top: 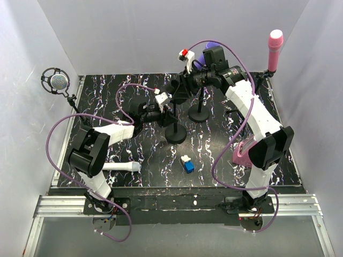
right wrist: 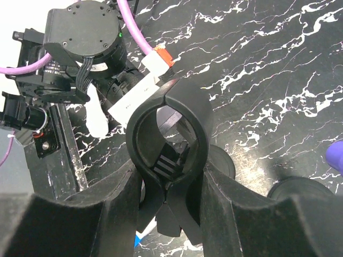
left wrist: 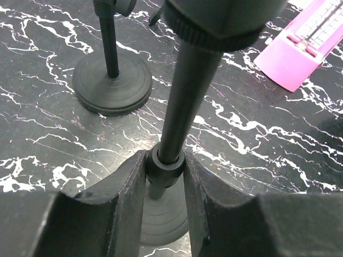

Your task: Remove the microphone from the stand

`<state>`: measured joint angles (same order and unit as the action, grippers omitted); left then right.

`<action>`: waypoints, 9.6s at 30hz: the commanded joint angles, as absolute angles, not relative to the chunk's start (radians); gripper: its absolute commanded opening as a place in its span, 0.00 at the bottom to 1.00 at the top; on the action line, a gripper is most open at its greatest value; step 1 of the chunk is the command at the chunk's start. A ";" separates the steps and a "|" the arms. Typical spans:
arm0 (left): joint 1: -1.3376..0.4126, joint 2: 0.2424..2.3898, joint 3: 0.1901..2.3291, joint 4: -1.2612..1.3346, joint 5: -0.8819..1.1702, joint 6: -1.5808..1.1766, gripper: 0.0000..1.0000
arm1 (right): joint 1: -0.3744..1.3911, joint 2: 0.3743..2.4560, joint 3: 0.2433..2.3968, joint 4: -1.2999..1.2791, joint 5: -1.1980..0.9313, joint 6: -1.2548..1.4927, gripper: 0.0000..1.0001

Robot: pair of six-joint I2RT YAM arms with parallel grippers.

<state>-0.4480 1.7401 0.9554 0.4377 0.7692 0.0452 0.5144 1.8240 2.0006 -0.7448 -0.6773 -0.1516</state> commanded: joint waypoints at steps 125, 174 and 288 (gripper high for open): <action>-0.477 1.466 0.831 0.259 0.683 0.027 0.64 | 0.554 1.689 1.700 -0.514 -0.695 0.020 0.01; -0.630 1.322 0.887 -0.165 0.362 0.407 0.98 | 0.604 1.539 1.511 -0.652 -0.515 -0.497 0.01; -0.284 2.040 1.475 0.433 -0.074 0.015 0.00 | 0.345 1.416 1.747 -0.971 -0.426 -0.387 0.73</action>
<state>-0.3138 2.0575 1.3464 0.5415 -0.0788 0.1997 0.3477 1.4517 1.7535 -1.0138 -0.4355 -0.3885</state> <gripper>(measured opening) 0.008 0.731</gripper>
